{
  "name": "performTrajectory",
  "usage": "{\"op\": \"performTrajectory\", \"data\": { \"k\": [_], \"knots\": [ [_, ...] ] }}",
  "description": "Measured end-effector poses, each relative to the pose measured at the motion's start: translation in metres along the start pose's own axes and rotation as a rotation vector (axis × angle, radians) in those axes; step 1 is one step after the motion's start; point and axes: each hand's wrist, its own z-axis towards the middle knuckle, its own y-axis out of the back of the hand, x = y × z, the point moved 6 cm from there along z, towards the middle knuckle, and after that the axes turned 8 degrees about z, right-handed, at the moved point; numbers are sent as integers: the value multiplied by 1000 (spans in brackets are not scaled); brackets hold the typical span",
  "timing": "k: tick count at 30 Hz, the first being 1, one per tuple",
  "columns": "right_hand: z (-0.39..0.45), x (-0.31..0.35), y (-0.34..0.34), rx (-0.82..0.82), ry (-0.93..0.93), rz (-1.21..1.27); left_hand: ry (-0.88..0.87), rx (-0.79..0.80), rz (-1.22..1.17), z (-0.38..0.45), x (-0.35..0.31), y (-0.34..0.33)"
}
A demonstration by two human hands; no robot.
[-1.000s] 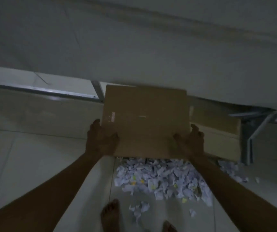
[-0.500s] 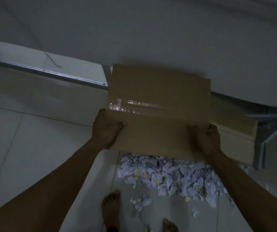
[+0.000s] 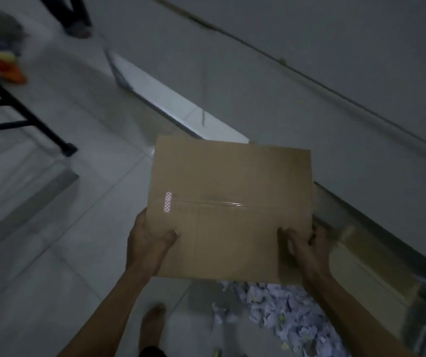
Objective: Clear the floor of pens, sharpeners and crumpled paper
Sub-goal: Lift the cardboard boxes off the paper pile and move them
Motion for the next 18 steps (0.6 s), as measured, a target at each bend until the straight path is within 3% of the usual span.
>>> {"op": "performTrajectory", "data": {
  "k": [8,18],
  "knots": [
    [-104,2,-171,329,31,-248,254,-280,-93,-58,131,183],
    [-226,-88,-430,642,115,-512,535,-581,-260,-68,334,359]
  ]
}}
